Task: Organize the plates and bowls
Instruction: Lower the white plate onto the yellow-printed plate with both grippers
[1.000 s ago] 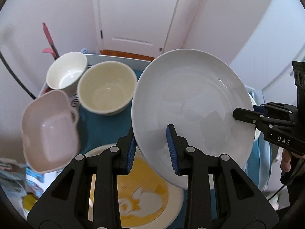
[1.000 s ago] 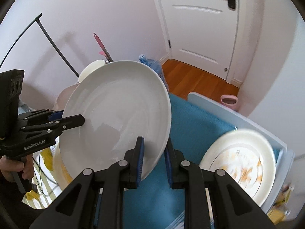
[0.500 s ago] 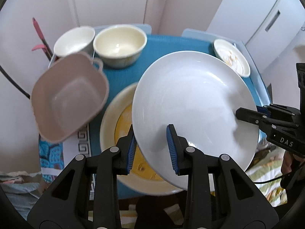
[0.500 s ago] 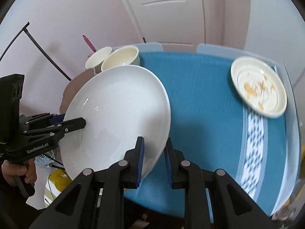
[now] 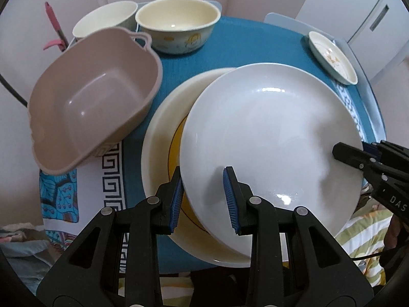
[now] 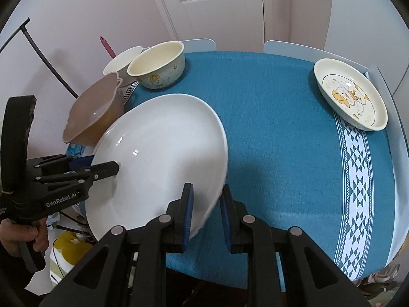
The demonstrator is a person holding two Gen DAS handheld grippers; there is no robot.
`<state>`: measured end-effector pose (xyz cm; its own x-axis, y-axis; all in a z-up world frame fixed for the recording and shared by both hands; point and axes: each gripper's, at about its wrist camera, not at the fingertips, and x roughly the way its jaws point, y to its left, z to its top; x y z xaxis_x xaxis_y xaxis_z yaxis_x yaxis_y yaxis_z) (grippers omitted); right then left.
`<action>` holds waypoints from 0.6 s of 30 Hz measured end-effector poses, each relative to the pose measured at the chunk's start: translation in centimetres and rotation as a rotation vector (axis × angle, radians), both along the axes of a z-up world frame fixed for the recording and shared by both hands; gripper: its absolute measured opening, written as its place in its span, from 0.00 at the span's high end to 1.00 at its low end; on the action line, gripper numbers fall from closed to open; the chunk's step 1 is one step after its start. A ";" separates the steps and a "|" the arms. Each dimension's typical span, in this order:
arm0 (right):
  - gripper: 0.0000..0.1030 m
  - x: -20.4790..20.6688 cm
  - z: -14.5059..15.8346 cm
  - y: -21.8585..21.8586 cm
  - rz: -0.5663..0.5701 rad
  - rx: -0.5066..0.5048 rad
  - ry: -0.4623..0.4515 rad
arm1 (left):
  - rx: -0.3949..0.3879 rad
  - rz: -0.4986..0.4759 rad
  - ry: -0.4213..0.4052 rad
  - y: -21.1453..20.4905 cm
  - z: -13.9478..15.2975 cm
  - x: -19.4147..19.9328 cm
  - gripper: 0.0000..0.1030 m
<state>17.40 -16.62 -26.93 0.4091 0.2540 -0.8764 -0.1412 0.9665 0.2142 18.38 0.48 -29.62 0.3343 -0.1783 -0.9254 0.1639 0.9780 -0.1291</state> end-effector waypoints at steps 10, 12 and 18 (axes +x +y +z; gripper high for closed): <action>0.81 0.3 -0.4 0.5 0.027 -0.030 0.000 | 0.064 -0.004 -0.016 -0.2 -1.1 -0.3 0.73; 0.82 0.3 -0.5 0.5 0.030 -0.032 0.004 | 0.106 -0.019 -0.033 -0.7 -1.0 -0.5 0.73; 0.82 0.2 -0.7 1.5 0.051 -0.092 -0.001 | 0.245 -0.054 -0.075 -2.4 -0.8 -1.0 0.73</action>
<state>17.63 -15.13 -27.59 0.3986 0.1927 -0.8967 -0.1910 0.9737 0.1244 17.41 -1.89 -30.44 0.4001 0.0289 -0.9160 0.2171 0.9681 0.1253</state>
